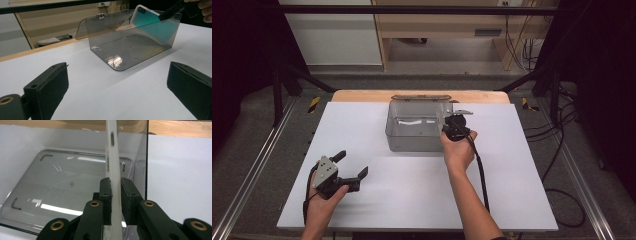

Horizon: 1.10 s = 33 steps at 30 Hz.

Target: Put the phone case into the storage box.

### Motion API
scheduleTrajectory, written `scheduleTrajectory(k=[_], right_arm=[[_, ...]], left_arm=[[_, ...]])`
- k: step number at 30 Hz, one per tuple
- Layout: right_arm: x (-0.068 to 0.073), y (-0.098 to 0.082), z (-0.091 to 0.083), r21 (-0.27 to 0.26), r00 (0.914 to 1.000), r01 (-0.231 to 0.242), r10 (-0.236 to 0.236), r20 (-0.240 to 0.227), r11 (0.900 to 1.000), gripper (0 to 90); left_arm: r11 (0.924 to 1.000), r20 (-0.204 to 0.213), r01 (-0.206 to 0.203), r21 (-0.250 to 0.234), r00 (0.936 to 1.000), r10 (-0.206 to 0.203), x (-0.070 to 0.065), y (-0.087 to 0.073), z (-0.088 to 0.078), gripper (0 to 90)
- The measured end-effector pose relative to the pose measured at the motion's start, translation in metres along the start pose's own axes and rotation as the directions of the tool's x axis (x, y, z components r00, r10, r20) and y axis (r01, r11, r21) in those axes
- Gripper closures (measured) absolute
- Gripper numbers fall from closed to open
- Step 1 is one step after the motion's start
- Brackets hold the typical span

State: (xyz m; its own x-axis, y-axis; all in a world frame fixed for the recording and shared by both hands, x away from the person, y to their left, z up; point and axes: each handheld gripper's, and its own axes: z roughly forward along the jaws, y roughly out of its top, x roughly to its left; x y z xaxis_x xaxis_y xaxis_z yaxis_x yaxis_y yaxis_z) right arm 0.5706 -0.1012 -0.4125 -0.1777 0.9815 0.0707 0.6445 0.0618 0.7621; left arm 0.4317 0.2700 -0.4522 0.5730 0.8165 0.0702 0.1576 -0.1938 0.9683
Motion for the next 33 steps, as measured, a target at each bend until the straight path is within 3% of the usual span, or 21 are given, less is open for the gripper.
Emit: scheduleTrajectory(k=[33], right_arm=[[0.006,0.006,-0.013,-0.072,0.9996,0.027,-0.028,-0.007,0.997,75.5]], left_arm=[[1.0000,-0.002,0.000,-0.003,1.0000,0.000,0.000,0.000,0.000,4.0]])
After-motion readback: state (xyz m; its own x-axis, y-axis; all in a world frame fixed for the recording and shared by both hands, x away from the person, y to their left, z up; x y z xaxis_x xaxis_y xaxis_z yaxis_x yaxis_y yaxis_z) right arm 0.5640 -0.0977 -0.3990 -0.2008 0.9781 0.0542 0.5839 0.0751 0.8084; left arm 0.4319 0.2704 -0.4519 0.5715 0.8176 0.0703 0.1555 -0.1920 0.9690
